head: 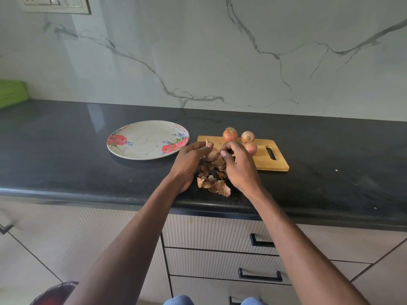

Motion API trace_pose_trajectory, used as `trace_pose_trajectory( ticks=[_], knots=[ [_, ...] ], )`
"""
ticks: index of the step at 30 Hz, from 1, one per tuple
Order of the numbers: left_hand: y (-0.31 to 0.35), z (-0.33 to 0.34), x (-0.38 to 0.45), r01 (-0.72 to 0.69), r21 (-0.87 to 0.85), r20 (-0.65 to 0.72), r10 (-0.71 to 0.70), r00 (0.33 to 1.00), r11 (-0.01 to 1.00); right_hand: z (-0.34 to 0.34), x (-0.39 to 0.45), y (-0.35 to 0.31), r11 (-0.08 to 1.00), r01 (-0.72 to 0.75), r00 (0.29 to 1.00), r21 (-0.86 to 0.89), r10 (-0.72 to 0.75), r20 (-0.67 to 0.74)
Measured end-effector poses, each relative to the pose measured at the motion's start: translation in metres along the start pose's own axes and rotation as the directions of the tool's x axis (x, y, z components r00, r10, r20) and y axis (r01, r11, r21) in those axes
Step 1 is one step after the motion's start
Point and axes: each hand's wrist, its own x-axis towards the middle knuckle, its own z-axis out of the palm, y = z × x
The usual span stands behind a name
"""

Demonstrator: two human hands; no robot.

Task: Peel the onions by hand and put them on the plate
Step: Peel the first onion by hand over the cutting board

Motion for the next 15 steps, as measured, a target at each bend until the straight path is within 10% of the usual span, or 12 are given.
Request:
trace_pose_trajectory(
  ticks=[15],
  knots=[
    [0.0043,0.0013,-0.0021,0.017,-0.028,-0.022,-0.018,1.0,0.999,-0.0021,-0.0022,-0.0014,0.999,-0.034,0.999,0.026,0.034,0.001]
  ],
)
